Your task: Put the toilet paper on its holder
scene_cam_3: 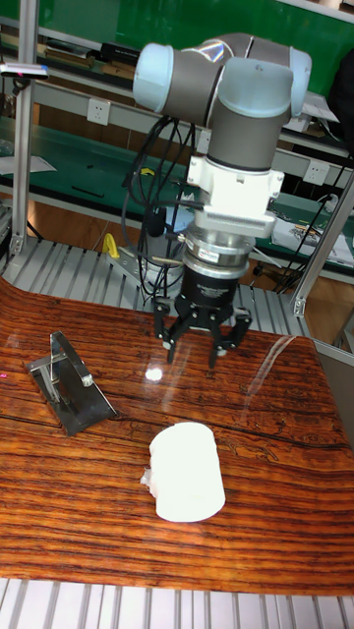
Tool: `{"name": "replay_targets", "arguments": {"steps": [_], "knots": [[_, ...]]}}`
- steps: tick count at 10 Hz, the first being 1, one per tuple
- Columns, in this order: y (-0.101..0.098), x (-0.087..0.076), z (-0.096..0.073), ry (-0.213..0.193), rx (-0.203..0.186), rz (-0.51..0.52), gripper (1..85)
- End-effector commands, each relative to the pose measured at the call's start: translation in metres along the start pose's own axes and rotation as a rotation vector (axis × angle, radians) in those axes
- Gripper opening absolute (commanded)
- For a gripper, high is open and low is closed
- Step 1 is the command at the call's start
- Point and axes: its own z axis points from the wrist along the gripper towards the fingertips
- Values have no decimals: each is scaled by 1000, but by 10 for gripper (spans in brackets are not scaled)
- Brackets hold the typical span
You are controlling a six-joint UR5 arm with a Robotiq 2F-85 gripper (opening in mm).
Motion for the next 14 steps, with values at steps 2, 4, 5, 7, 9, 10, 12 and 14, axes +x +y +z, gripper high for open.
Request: {"name": "replay_targets", "arguments": {"steps": [2, 4, 5, 7, 9, 10, 12, 14], "knots": [[12, -25, 14, -50, -24, -65, 620], [19, -31, 22, -66, -39, -75, 637], [18, -31, 21, -58, -32, -71, 637], [15, -31, 19, -61, -31, -73, 633], [15, -29, 21, -45, -21, -54, 630], [15, -29, 20, -45, -23, -48, 620], [15, -29, 19, -45, -23, -48, 613], [14, -29, 19, -42, -19, -48, 607]]}}
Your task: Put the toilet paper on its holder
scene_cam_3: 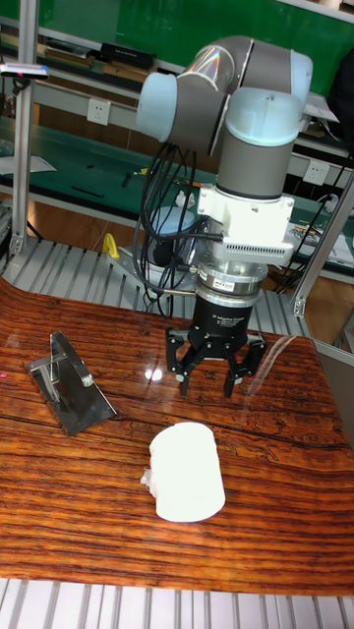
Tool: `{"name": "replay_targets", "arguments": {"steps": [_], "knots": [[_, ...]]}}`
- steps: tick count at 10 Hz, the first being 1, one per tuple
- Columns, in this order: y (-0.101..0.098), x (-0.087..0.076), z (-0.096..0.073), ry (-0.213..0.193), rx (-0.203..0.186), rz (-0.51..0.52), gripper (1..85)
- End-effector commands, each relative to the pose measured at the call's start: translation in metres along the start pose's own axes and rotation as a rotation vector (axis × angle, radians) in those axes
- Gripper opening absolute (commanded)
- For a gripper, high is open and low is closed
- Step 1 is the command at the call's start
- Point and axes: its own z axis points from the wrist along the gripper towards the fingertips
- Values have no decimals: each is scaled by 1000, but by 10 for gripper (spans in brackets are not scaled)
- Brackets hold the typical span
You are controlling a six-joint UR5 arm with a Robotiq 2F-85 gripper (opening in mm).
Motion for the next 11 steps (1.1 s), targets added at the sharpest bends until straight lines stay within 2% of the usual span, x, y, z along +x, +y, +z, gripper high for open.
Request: {"name": "replay_targets", "arguments": {"steps": [1, 4, 7, 9, 10, 11], "knots": [[1, 1, -1, 5, -7, 6, 603], [-4, -1, -1, -1, 15, 8, 590], [-9, -12, -2, -44, 30, 45, 567], [-18, -3, -2, -11, 68, 101, 533], [-16, -2, -2, -8, 57, 114, 523], [-7, -7, -2, -26, 21, 121, 533]]}}
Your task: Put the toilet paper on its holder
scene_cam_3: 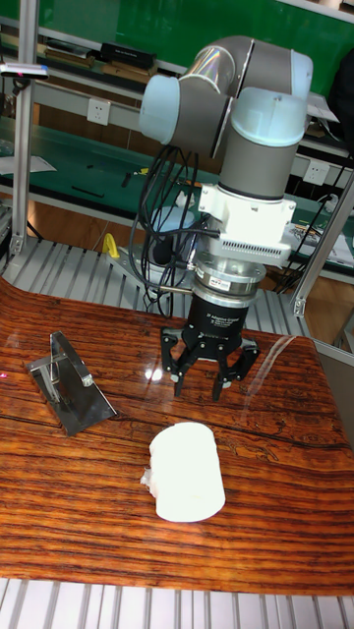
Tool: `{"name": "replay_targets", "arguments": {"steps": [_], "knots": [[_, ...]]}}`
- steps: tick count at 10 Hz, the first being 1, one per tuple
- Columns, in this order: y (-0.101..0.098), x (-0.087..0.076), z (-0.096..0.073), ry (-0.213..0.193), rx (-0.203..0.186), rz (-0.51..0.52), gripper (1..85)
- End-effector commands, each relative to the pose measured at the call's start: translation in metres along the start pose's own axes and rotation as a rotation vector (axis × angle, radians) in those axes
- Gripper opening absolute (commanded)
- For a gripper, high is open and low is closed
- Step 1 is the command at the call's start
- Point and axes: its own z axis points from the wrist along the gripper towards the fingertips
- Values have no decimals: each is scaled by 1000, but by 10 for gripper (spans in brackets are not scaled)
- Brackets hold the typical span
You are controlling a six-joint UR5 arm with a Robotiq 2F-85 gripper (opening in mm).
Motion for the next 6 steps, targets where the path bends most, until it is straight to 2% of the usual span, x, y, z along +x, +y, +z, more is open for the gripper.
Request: {"name": "replay_targets", "arguments": {"steps": [1, 2, 3, 4, 5, 6], "knots": [[11, -8, -2, -29, -47, 41, 567], [9, -12, -2, -46, -40, 23, 590], [8, -12, -2, -45, -35, -5, 640], [11, -7, -2, -25, -45, -45, 717], [15, -7, -2, -27, -61, -47, 753], [14, -6, -2, -23, -55, -42, 767]]}}
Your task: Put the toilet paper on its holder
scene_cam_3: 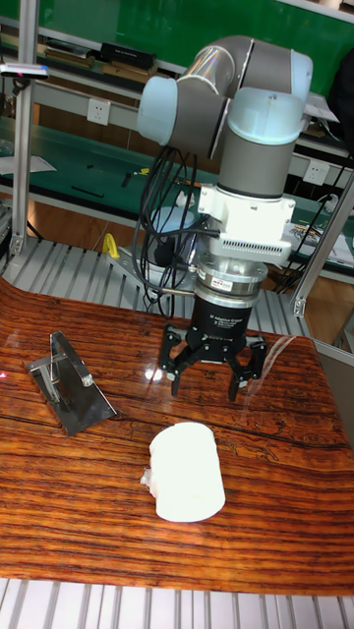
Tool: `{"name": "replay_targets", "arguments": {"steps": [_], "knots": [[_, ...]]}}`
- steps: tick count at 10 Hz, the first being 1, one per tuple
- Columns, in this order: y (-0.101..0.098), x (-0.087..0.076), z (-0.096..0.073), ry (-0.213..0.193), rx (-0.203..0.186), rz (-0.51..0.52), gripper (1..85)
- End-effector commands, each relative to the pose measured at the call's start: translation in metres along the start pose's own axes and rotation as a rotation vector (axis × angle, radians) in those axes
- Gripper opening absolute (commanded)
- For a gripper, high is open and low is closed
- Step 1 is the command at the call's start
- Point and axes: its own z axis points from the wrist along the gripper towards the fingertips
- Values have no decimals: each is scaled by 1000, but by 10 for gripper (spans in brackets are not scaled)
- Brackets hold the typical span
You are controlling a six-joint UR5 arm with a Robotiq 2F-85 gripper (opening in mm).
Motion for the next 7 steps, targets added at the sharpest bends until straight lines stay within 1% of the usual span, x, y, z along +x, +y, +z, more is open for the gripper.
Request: {"name": "replay_targets", "arguments": {"steps": [1, 3, 4, 5, 7], "knots": [[5, -1, -1, -2, -22, -13, 767], [5, -11, 6, 4, -21, -20, 767], [6, -17, 5, 18, -24, -22, 767], [7, -20, 4, 33, -30, -25, 767], [8, -29, 15, 39, -24, -29, 763]]}}
